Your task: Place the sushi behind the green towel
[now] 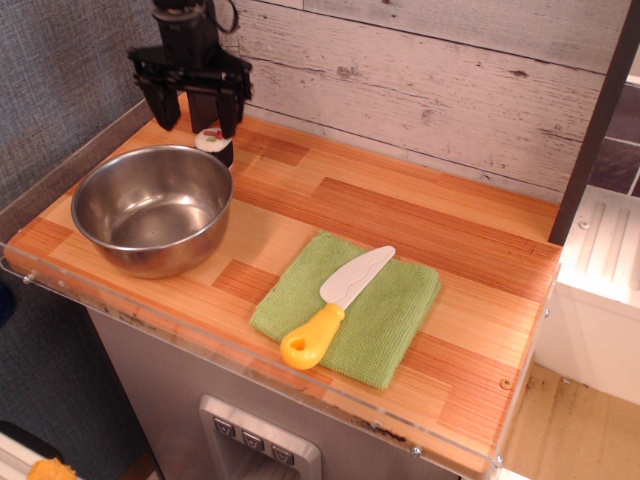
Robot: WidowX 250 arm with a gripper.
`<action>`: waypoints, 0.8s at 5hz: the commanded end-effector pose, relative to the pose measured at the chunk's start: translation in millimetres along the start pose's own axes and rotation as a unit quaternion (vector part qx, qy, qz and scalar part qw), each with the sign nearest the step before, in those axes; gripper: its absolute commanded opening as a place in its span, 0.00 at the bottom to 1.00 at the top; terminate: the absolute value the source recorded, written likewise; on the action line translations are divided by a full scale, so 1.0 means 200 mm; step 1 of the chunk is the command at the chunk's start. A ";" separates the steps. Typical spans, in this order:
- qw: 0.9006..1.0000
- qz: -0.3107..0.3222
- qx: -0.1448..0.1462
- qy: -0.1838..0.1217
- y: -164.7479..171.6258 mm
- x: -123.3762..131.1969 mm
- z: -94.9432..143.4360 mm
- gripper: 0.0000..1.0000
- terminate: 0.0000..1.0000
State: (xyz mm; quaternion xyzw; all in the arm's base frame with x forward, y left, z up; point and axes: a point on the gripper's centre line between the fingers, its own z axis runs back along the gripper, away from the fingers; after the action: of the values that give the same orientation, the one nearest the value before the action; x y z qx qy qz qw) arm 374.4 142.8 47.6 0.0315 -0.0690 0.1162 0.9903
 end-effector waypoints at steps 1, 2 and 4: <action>1.000 -0.010 0.002 -0.011 -0.05 -0.01 0.03 1.00 0.00; 1.000 -0.011 0.000 -0.009 -0.05 -0.01 0.02 0.00 0.00; 1.000 -0.012 -0.001 -0.019 -0.06 -0.01 0.10 0.00 0.00</action>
State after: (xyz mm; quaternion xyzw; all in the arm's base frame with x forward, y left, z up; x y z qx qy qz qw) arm 376.5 125.4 38.3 0.0230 -0.0563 0.1026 0.9929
